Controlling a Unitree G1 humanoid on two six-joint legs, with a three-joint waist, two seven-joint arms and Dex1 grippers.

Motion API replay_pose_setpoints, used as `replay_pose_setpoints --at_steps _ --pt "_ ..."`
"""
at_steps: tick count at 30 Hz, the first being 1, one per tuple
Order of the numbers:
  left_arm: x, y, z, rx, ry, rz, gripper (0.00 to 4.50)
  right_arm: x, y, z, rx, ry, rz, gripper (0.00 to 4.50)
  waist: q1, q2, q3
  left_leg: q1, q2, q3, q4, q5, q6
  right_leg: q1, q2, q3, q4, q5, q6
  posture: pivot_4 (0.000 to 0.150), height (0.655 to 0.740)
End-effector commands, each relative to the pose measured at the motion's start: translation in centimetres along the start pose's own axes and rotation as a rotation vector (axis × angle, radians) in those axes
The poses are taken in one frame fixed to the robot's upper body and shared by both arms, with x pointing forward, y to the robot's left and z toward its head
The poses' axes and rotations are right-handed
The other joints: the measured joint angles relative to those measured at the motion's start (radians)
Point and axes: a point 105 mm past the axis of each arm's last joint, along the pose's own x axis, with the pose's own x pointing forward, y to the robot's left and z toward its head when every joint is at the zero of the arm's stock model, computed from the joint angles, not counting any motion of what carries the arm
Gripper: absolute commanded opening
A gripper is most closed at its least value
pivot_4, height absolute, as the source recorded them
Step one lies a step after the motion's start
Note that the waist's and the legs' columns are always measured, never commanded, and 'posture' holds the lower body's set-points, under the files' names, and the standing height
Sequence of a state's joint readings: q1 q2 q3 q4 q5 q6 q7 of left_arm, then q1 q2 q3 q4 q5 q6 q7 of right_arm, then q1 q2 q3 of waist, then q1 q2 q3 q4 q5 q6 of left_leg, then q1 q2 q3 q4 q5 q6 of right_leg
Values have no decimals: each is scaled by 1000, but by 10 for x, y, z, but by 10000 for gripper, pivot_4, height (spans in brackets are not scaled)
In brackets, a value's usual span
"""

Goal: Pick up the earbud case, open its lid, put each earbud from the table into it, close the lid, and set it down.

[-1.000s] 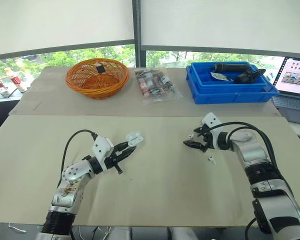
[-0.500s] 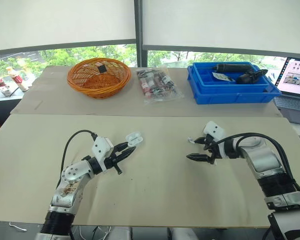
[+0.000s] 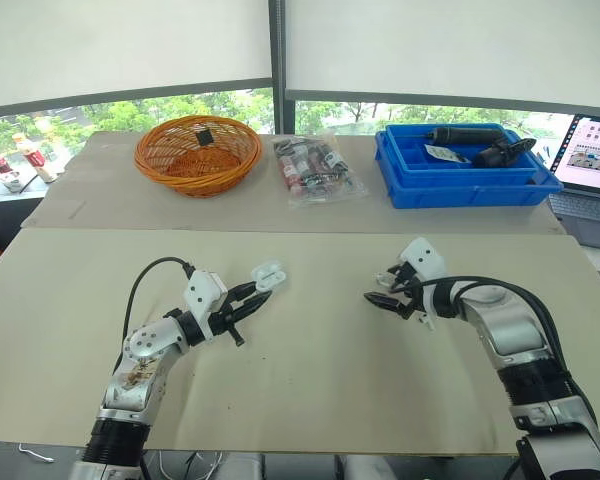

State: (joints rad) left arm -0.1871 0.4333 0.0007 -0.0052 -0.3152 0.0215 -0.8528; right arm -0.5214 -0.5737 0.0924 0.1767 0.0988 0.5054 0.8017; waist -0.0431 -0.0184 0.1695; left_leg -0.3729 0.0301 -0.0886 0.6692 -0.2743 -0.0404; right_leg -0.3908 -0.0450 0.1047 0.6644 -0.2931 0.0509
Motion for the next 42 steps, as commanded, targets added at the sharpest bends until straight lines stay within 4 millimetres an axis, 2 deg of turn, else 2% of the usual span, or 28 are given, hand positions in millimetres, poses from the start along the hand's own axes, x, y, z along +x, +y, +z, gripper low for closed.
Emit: replay_pose_setpoints --at_steps 1,6,10,16,19,24,28,31,35,42 --pt "2 1 9 34 -31 -11 5072 -2 -8 7 11 -37 1 45000 0 0 0 0 0 0 0 0 0 0 0 0 0 0 0 1500 7136" --pt "0 -1 7 32 -30 -11 5072 4 -2 -3 51 -21 36 45000 0 0 0 0 0 0 0 0 0 0 0 0 0 0 0 1500 7136" --pt "-1 -1 6 28 -28 -10 5072 8 1 -4 68 -32 27 33992 -3 0 0 0 0 0 0 0 0 0 0 0 0 0 0 1500 7136" --pt "0 -3 4 25 -28 -15 5072 13 4 -6 81 -34 15 12700 -5 0 0 1 0 0 0 0 0 0 0 0 0 0 0 1500 7136" --pt "-1 -2 2 26 -25 -11 5072 7 9 -6 37 -30 29 3493 -3 0 0 1 1 0 0 0 0 0 0 0 0 0 0 1500 7136" --pt "-3 -4 1 24 -24 -14 5072 -14 28 11 -85 -70 122 3355 0 0 0 0 0 0 0 0 0 0 0 0 0 0 0 1500 7136" --pt "-7 -6 0 21 -18 -22 5072 -45 53 20 -181 -82 260 3355 1 1 1 -1 0 0 0 0 0 0 0 0 0 0 0 1500 7136" --pt "-11 -11 -1 12 -10 -38 5072 -76 74 5 -300 -21 379 3355 7 1 1 -1 1 0 0 0 0 1 0 0 -1 0 0 1500 7136" --pt "-13 -20 1 5 -8 -62 5072 -104 88 -17 -364 58 495 3355 7 0 1 -1 0 -1 0 0 0 2 0 -1 -2 0 1 1500 7136" --pt "-16 -33 3 -26 2 -87 5072 -125 90 -46 -378 159 545 3355 1 0 1 1 0 0 0 0 0 3 0 -1 -1 0 1 1500 7136"
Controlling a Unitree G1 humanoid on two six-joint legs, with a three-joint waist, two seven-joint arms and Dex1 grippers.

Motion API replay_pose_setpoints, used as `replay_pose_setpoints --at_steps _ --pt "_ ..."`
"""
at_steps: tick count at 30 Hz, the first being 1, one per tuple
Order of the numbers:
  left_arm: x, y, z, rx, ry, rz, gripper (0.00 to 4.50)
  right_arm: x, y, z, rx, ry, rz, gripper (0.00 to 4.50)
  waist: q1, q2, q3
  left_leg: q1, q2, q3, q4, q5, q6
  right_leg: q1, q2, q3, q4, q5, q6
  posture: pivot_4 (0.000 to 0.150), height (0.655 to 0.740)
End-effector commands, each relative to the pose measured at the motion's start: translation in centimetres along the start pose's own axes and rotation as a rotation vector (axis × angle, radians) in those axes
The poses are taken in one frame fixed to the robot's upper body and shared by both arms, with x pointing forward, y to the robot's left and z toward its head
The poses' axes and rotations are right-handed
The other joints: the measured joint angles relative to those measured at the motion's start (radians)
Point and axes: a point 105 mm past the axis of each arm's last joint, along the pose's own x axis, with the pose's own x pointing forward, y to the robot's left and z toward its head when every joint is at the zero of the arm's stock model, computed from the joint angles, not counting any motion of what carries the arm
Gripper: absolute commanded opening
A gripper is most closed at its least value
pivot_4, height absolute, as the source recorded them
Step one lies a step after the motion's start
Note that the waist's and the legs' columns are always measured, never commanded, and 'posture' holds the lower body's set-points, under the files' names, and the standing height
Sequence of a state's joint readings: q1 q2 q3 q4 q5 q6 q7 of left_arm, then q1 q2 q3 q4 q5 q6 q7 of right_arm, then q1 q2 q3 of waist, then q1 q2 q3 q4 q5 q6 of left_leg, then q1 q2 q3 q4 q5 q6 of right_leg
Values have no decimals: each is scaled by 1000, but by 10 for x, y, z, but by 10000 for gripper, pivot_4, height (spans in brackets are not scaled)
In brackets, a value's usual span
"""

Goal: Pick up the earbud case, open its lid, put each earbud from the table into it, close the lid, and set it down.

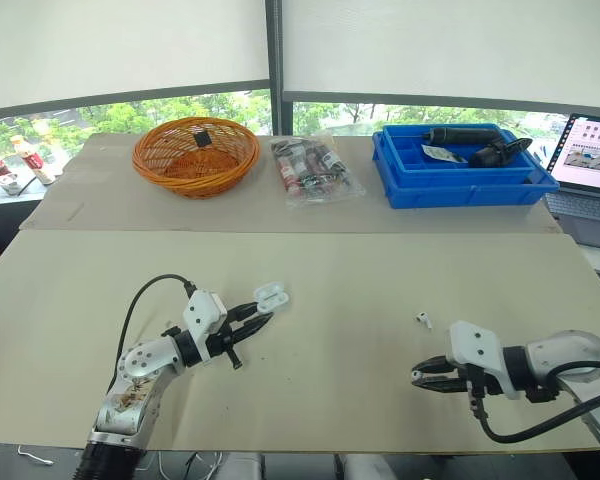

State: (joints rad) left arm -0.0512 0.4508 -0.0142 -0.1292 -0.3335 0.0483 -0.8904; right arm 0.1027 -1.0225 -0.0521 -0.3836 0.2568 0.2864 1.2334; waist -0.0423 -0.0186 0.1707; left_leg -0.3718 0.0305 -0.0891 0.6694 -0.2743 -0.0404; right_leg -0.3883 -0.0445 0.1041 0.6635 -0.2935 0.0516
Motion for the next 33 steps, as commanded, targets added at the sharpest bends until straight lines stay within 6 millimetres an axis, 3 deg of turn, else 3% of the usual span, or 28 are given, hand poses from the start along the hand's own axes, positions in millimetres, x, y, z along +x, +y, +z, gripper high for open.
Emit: replay_pose_setpoints --at_steps 1,5,19,21,26,33 --pt "-1 -5 11 12 -26 -19 5072 -5 6 -1 -68 18 22 3355 1 0 0 0 0 0 0 0 0 0 0 0 0 0 0 1500 7136" --pt "0 -7 13 7 -24 -25 5072 -2 16 -10 -89 39 76 3355 4 0 0 0 0 0 0 0 0 0 0 0 0 0 0 1500 7136" --pt "-2 -9 18 6 -14 -34 5072 -3 4 -23 -104 80 68 3355 4 -1 0 0 0 0 0 0 0 1 0 0 0 0 0 1500 7136" --pt "-2 -10 18 3 -13 -36 5072 -3 2 -23 -101 80 54 13620 5 -1 0 0 0 0 0 0 0 1 0 0 0 0 0 1500 7136" --pt "-2 -12 18 -5 -11 -37 5072 -7 -1 -19 -128 80 34 30088 5 0 0 1 0 0 1 0 0 1 0 0 0 0 0 1500 7136" --pt "-1 -13 16 -15 -5 -42 5072 -28 7 17 -106 43 -49 30148 20 0 0 0 0 0 0 0 0 1 0 0 0 0 0 1500 7136"
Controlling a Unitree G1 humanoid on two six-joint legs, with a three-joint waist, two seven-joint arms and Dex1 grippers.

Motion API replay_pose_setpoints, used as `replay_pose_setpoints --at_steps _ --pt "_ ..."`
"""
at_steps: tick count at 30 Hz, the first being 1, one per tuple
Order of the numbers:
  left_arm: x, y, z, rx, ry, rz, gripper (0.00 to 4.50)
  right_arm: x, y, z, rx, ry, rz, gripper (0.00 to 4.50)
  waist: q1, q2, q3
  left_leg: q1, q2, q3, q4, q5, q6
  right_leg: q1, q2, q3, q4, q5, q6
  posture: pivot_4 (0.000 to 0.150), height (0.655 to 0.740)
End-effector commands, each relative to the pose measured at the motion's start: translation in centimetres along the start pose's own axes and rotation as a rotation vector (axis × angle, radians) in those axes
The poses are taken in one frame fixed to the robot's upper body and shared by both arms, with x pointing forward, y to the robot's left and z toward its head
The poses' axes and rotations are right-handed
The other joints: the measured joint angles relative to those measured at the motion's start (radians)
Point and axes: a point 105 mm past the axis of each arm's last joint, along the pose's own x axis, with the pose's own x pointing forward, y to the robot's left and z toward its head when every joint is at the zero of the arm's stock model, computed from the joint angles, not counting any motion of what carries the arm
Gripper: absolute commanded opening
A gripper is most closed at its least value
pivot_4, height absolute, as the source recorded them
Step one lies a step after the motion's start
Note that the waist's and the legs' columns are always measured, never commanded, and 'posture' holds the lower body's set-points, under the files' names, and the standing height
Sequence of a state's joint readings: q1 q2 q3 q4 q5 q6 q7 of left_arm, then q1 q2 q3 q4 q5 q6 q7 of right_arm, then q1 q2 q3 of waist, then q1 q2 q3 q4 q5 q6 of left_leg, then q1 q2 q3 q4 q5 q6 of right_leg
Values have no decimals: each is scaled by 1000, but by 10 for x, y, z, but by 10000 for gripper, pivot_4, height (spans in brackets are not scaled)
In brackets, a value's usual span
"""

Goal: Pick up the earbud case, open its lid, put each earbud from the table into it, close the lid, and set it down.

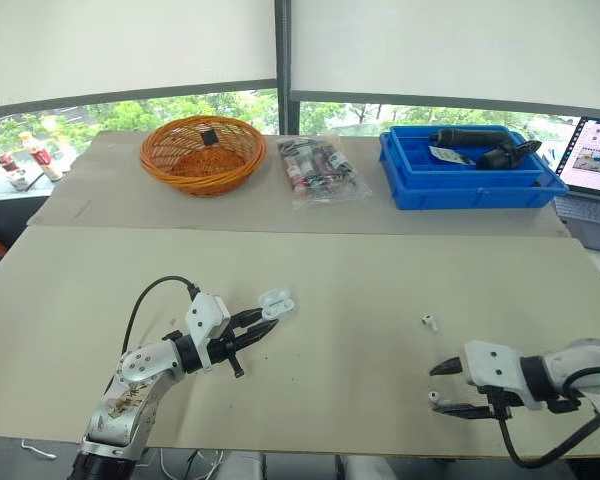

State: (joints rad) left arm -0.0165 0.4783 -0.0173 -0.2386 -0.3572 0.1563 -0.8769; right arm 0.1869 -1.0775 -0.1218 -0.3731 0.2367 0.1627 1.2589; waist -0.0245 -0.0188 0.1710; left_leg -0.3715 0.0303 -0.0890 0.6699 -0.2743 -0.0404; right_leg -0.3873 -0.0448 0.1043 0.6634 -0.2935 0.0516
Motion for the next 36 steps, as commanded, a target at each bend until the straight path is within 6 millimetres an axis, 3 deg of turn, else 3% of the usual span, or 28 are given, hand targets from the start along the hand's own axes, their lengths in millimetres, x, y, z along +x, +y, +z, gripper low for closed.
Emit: replay_pose_setpoints --at_steps 1,5,9,16,28,36 --pt "1 -4 10 13 -34 -19 5071 -16 3 30 -10 -3 -59 30148 3 0 0 0 0 0 0 0 0 0 0 0 0 0 0 1500 7136" --pt "2 -6 9 9 -33 -23 5071 -16 3 29 27 184 -169 30148 6 0 0 0 0 0 0 0 0 0 0 0 0 0 0 1500 7136" --pt "3 -8 8 4 -33 -29 5072 -8 13 25 14 332 -146 30148 9 0 0 0 0 0 1 0 0 0 0 0 0 0 0 1500 7136" --pt "1 -8 6 5 -29 -29 5072 9 11 16 60 349 -132 30148 9 0 0 -1 0 0 0 0 0 0 0 0 -1 0 0 1500 7136" --pt "0 -8 4 3 -26 -20 5072 20 7 8 93 340 -109 30148 6 -2 -1 0 1 0 0 0 0 0 0 0 -1 0 0 1500 7136" --pt "1 -8 5 6 -29 -23 5072 23 10 8 132 324 -95 4865 1 -7 -3 1 2 0 0 0 0 0 1 0 0 0 -1 1500 7136"
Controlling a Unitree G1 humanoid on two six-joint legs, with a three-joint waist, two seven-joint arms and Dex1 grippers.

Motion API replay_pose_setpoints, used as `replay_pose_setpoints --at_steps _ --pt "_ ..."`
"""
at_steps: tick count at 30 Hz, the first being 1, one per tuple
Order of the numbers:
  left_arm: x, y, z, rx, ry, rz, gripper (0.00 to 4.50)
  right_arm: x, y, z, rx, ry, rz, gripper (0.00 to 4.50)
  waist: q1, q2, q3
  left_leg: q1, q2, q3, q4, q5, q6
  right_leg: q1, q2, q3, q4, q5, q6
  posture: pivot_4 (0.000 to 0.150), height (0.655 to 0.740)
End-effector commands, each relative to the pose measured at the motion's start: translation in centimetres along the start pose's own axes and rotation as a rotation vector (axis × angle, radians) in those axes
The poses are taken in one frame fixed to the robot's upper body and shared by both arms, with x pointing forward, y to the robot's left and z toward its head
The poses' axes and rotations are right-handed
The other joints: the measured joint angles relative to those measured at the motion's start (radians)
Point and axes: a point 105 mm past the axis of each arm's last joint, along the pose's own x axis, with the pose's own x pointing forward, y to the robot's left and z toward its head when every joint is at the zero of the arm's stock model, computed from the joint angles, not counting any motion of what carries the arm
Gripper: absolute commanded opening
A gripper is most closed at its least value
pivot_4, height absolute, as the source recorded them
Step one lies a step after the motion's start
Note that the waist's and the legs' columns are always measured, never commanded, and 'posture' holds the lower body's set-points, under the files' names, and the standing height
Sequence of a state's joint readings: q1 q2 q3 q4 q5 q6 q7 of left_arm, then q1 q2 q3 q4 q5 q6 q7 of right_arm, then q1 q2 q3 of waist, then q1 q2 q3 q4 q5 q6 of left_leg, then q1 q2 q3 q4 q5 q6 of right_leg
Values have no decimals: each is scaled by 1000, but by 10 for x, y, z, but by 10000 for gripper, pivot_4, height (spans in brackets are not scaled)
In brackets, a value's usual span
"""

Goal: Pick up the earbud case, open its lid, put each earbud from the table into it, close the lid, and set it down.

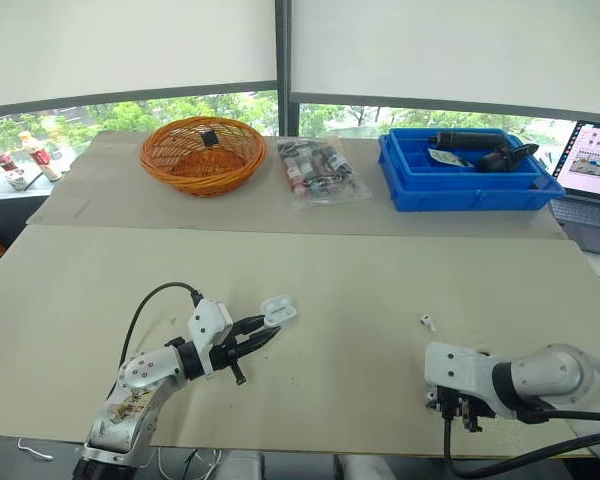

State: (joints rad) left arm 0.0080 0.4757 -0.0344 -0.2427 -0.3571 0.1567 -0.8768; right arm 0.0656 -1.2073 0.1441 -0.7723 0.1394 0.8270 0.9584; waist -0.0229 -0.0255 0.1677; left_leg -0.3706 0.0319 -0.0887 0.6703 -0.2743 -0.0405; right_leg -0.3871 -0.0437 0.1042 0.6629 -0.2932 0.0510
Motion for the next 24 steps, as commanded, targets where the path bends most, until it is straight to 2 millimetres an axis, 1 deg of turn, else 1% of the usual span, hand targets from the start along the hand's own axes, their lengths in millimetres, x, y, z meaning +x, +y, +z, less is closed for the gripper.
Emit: replay_pose_setpoints --at_steps 1,6,11,13,16,17,20,22,24 --pt "1 -1 12 30 -41 -11 5072 1 -1 -3 37 0 -7 3400 0 0 0 0 0 0 0 0 0 0 0 0 0 0 0 1500 7136" --pt "4 0 12 33 -45 -16 5071 -8 -8 1 50 -26 -35 3408 3 0 0 0 0 0 0 0 0 0 0 0 0 0 0 1500 7136" --pt "9 5 17 34 -64 -12 5072 -23 -21 16 61 -105 -89 3408 5 1 0 -1 -1 0 0 0 0 0 0 0 0 0 0 1500 7136" --pt "11 8 20 27 -77 -9 5072 -31 -30 31 94 -196 -117 3408 4 0 0 -1 -1 0 0 0 0 0 0 0 0 0 0 1500 7136" --pt "19 12 27 -25 -114 10 5072 -42 -46 70 203 -453 -150 3408 1 0 1 -1 0 0 0 0 0 0 0 0 0 0 0 1500 7136" --pt "21 12 29 -34 -122 10 5072 -45 -48 79 224 -515 -150 3407 2 0 1 -1 0 0 0 0 0 0 0 0 0 0 0 1500 7136" --pt "31 11 37 -21 -150 -6 5072 -53 -64 117 321 -772 -199 3408 3 0 1 -2 0 -1 0 0 0 -1 0 -1 0 0 0 1500 7136" --pt "37 12 41 -17 -163 -2 5071 -56 -71 137 378 -918 -231 3408 4 0 1 -2 -1 -1 0 0 0 -2 0 -1 1 0 0 1500 7136" --pt "42 13 42 -13 -172 1 5071 -58 -79 150 439 -1032 -292 3408 9 1 1 -4 -1 -3 0 0 0 -3 0 -2 1 0 0 1500 7136"
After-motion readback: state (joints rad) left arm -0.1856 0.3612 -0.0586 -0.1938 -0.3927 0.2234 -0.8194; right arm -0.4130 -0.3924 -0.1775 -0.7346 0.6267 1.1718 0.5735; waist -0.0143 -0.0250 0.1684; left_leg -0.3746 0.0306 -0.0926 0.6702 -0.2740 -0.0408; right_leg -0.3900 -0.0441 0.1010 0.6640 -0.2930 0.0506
